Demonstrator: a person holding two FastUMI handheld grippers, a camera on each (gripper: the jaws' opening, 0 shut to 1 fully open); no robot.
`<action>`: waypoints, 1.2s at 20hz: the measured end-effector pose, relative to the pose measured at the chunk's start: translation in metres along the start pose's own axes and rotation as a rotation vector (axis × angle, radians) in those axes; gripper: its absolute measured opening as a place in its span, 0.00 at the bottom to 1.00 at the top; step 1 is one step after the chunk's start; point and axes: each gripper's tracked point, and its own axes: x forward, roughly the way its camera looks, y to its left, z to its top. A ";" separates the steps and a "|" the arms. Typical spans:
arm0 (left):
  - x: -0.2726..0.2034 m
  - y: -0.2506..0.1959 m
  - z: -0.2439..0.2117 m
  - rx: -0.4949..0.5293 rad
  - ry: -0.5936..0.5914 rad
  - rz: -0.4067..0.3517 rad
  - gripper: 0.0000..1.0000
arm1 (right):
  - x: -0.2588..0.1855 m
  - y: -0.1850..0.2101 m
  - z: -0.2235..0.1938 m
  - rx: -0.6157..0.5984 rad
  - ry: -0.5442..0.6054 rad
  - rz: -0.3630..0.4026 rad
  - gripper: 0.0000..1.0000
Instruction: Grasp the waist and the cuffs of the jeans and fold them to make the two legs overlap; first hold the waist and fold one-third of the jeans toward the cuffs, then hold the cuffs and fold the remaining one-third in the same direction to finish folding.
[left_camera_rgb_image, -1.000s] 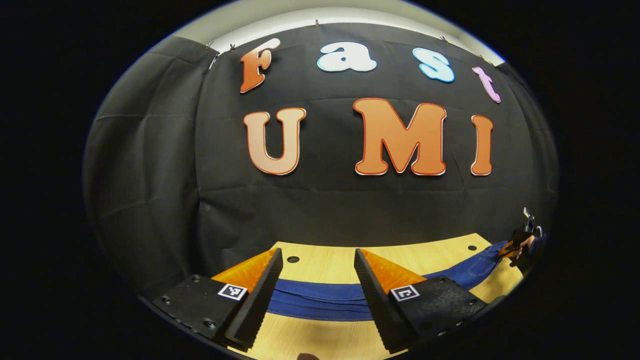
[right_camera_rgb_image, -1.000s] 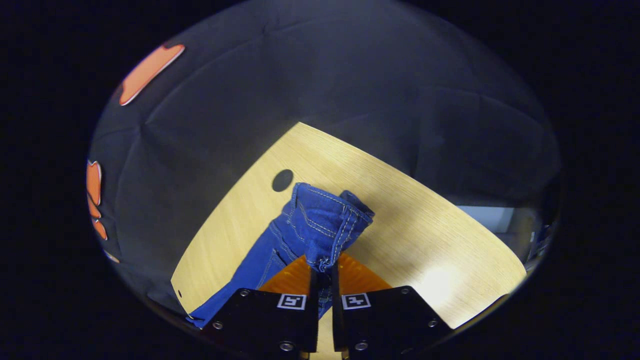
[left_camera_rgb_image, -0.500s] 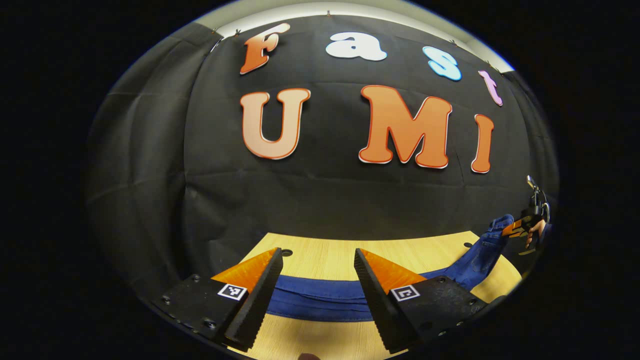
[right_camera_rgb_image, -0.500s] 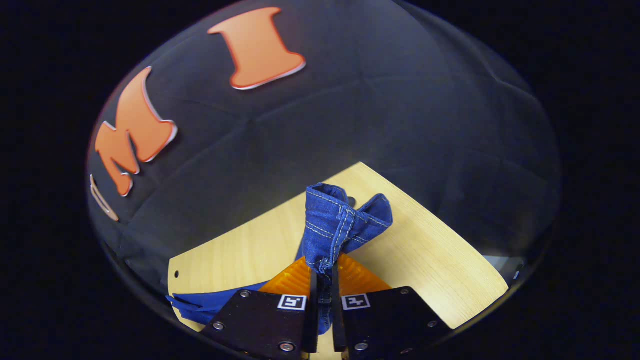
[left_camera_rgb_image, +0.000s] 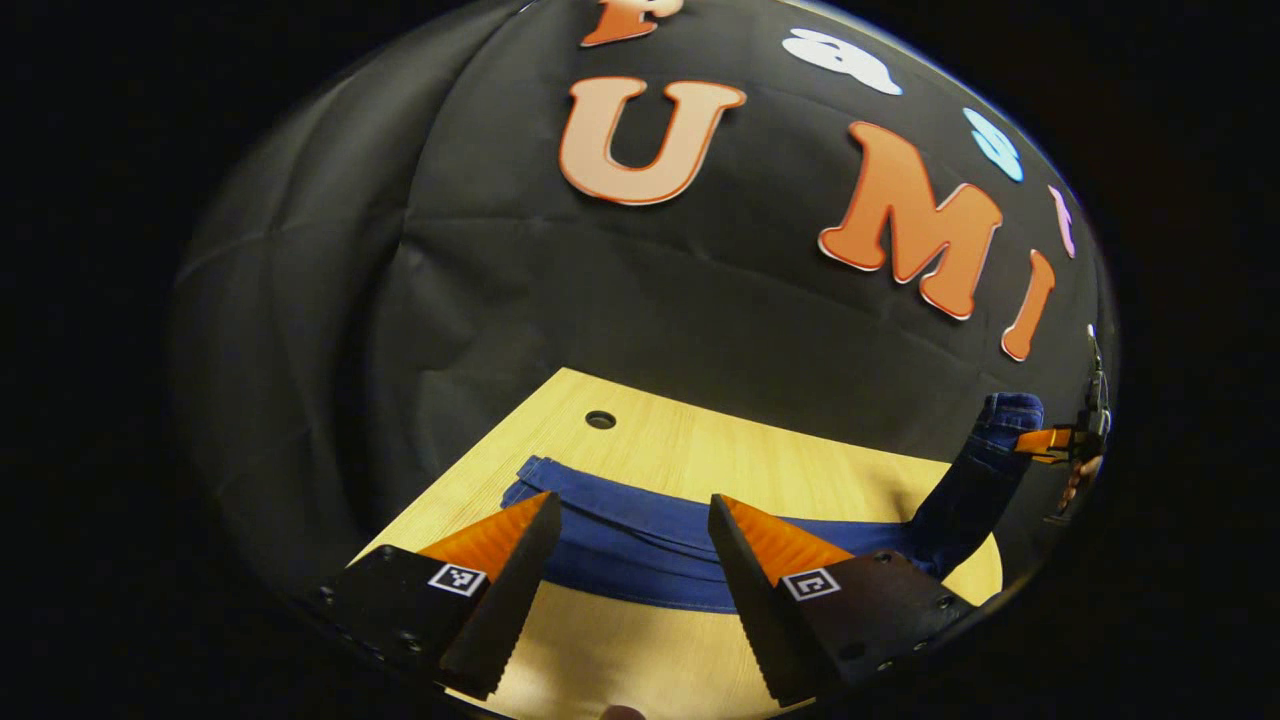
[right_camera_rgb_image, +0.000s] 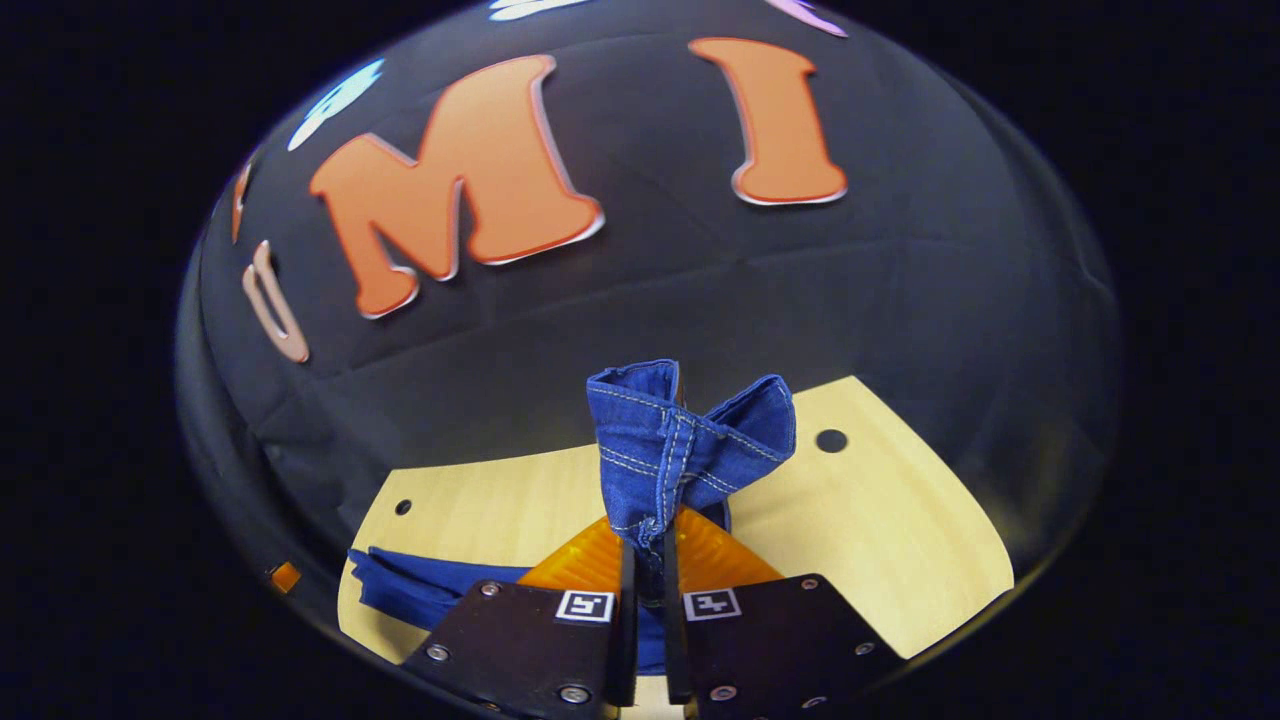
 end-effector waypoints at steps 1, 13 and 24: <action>0.004 0.010 -0.001 -0.011 0.010 0.007 0.92 | 0.000 0.000 0.001 -0.036 0.011 0.024 0.12; 0.059 0.058 -0.068 -0.249 0.263 0.007 0.92 | -0.020 -0.050 -0.041 -0.377 0.373 0.154 0.30; 0.076 0.075 -0.116 -0.484 0.433 0.011 0.96 | -0.073 -0.046 0.068 -0.311 0.231 0.356 0.91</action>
